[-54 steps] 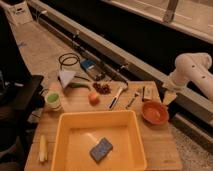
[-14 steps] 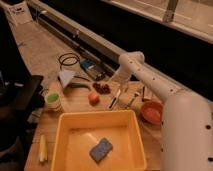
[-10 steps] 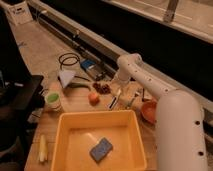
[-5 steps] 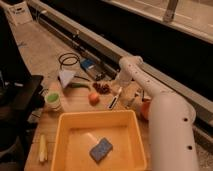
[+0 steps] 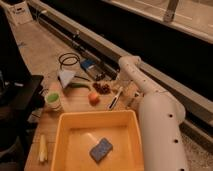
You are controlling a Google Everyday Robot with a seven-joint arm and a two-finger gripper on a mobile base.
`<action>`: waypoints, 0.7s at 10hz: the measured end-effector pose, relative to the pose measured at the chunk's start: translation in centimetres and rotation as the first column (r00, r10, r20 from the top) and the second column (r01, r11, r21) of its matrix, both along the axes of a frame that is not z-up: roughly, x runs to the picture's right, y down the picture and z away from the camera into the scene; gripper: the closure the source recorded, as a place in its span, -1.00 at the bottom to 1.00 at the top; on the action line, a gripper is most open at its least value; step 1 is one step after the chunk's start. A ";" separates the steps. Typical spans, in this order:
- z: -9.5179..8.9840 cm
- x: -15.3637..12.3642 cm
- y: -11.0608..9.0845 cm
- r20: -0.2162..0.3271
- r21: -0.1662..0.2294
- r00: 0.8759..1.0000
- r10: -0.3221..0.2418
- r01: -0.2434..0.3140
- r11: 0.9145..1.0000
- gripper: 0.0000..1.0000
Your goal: Wipe table surface with brush
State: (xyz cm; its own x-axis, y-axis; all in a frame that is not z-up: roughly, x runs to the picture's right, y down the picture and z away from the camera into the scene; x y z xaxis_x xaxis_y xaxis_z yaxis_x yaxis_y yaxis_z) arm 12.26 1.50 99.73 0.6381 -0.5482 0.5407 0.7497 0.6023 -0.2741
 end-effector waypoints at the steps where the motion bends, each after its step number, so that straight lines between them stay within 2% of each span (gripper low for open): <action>1: 0.0 0.5 -0.1 -0.001 -0.001 1.000 0.009 -0.009 1.000 0.08; 5: -0.2 0.7 0.4 0.021 -0.015 1.000 0.017 -0.017 1.000 0.88; 7: -0.5 0.2 0.7 0.038 -0.019 0.999 0.020 -0.019 1.000 1.00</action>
